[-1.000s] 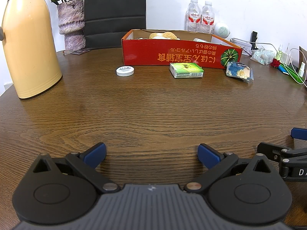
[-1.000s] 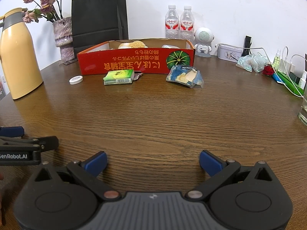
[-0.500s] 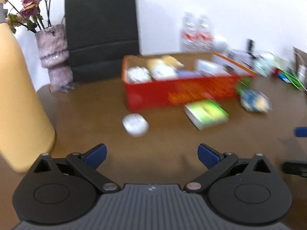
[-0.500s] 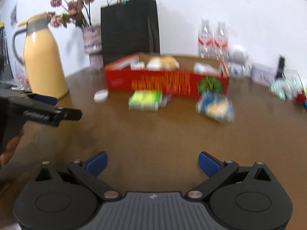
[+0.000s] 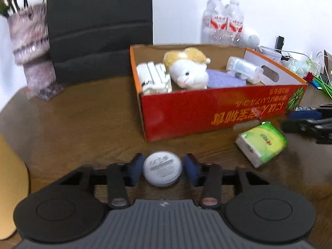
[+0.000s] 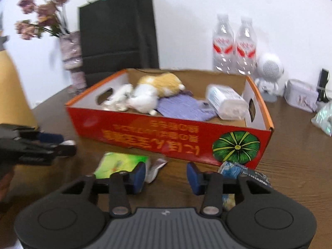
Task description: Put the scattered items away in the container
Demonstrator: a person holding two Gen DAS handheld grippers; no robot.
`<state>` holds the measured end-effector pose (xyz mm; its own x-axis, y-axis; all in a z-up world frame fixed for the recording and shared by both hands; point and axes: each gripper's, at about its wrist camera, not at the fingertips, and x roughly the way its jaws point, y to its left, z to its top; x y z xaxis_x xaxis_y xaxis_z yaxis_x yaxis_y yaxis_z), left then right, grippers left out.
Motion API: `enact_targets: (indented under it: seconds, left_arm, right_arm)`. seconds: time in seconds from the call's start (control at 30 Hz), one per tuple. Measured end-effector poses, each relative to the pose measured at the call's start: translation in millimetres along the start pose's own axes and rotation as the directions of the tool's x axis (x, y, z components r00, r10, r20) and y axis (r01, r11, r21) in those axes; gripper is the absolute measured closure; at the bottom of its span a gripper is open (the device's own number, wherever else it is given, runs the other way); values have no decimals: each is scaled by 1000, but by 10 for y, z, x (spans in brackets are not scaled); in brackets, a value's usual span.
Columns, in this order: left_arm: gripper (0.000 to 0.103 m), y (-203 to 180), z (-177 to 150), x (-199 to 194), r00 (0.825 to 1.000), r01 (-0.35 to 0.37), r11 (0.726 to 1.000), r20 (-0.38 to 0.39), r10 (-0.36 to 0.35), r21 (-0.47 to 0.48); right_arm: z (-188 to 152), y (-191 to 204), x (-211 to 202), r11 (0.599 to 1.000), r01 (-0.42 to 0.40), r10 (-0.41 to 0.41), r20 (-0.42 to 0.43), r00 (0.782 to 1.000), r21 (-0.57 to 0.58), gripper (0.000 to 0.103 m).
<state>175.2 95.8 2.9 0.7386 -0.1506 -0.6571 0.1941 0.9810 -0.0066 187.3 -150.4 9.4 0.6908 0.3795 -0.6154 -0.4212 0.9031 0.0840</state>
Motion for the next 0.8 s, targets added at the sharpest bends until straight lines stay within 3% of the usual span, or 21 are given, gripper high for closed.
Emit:
enact_targets:
  seconds: [0.17, 0.27, 0.33, 0.4, 0.53, 0.63, 0.7, 0.8]
  left_arm:
    - [62, 20, -28, -19, 1000, 6, 1000, 7, -6, -18]
    - [63, 15, -38, -43, 1000, 5, 1000, 8, -5, -28]
    - [63, 4, -36, -43, 1000, -2, 1000, 7, 2, -30]
    - [63, -5, -23, -52, 1000, -16, 1000, 0, 16, -27]
    - [63, -19, -2, -202, 999, -48, 997, 23, 50, -53]
    - [63, -163, -32, -546, 992, -82, 995, 91, 87, -56]
    - [63, -322, -153, -816, 987, -62, 996, 143, 72, -71]
    - [63, -673, -456, -1086, 987, -44, 996, 153, 56, -80]
  right_arm:
    - [-18, 29, 276, 1000, -16, 16, -16, 1000, 10, 66]
    - [-47, 149, 297, 999, 3, -3, -4, 1000, -45, 65]
    - [-87, 233, 290, 995, 14, -12, 16, 1000, -100, 70]
    - [-98, 267, 276, 993, -15, 17, 17, 1000, -121, 94]
    - [-145, 338, 181, 984, 22, -20, 17, 1000, -174, 95]
    - [-202, 323, -131, 988, 54, -47, 55, 997, -141, 95]
    - [-286, 326, -478, 993, 59, -48, 103, 993, -106, 95]
    - [-569, 310, -968, 999, 36, -35, 142, 989, -7, 95]
